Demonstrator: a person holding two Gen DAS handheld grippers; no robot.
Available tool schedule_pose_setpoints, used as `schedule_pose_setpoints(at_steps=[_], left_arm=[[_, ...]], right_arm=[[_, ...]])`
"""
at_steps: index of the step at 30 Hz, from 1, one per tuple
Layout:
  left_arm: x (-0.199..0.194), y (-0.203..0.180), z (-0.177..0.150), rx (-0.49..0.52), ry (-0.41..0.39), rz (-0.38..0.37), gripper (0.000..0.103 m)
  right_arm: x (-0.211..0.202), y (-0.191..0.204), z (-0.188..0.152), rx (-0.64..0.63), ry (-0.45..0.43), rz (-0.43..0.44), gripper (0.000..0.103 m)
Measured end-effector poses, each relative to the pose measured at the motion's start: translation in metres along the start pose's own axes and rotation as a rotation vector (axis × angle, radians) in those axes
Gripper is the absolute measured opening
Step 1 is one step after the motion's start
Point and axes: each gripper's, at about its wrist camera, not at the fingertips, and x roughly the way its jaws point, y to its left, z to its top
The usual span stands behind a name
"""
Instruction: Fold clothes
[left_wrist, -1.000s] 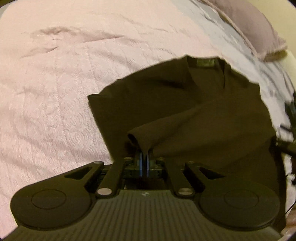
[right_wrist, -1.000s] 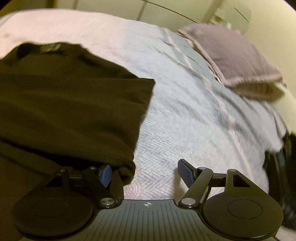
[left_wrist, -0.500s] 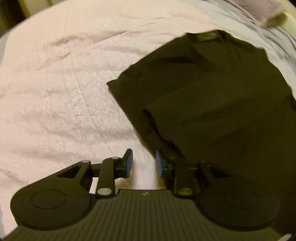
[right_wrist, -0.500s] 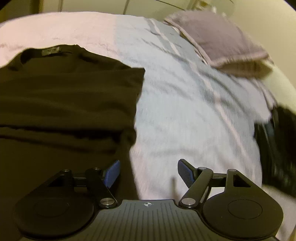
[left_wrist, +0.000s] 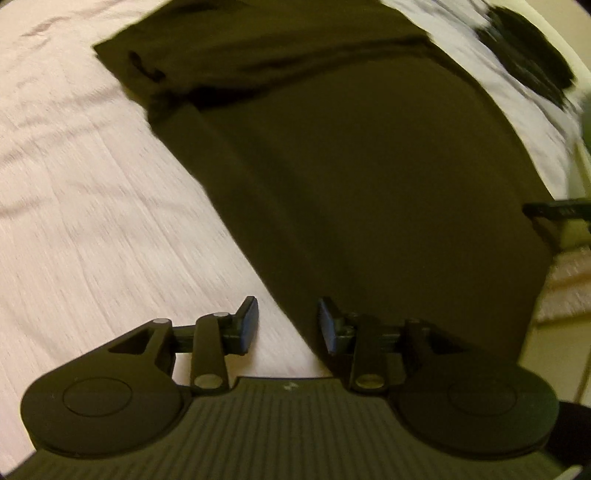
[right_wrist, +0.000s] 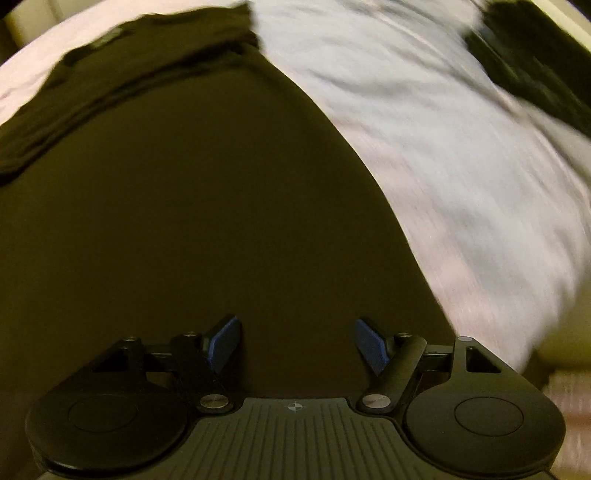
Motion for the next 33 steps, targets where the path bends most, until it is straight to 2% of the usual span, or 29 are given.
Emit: schedule_pose_setpoints(at_steps=[5,12,14,20,21,23,24,27,29,30,31,33], left_arm=[[-0.006,-0.021,-0.035,-0.008,0.028,-0.061,0.037],[-0.002,-0.042,-0.062,-0.139,0.067,-0.075,0.041],[-0.002,-0.045,-0.069,-0.216,0.056,-0.090,0.043],[0.004,-0.055,-0.092,-0.492,0.001,-0.092,0.042],[0.004,-0.058,-0.095,-0.526,-0.010,-0.093,0.041],[0.003,-0.064,-0.099,-0.637,-0.052,-0.102,0.025],[0.001,-0.069,-0.099,-0.654,-0.066,-0.109,0.009],[-0.006,-0.081,-0.102,-0.700,-0.106,-0.122,0.006],[-0.007,-0.081,-0.108,-0.744,-0.119,-0.121,0.007],[-0.006,-0.080,-0.110,-0.763,-0.115,-0.116,0.012],[-0.003,-0.080,-0.112,-0.776,-0.111,-0.110,0.024],[0.003,-0.077,-0.116,-0.786,-0.110,-0.110,0.035]], right_arm=[[-0.033,-0.008,-0.038,0.048,-0.013,-0.011,0.073],[-0.056,-0.040,-0.060,0.125,-0.016,0.142,0.073],[-0.054,-0.053,-0.066,0.139,-0.017,0.194,0.073],[-0.025,-0.104,-0.067,0.225,-0.002,0.437,0.073],[-0.021,-0.111,-0.065,0.246,0.001,0.463,0.073],[-0.013,-0.125,-0.060,0.268,-0.001,0.494,0.073],[-0.009,-0.133,-0.057,0.277,-0.003,0.508,0.073],[-0.004,-0.155,-0.046,0.270,-0.035,0.514,0.073],[0.001,-0.168,-0.042,0.294,-0.040,0.548,0.073],[0.004,-0.173,-0.040,0.309,-0.040,0.568,0.073],[0.006,-0.179,-0.039,0.325,-0.040,0.588,0.073],[0.012,-0.191,-0.035,0.356,-0.040,0.629,0.073]])
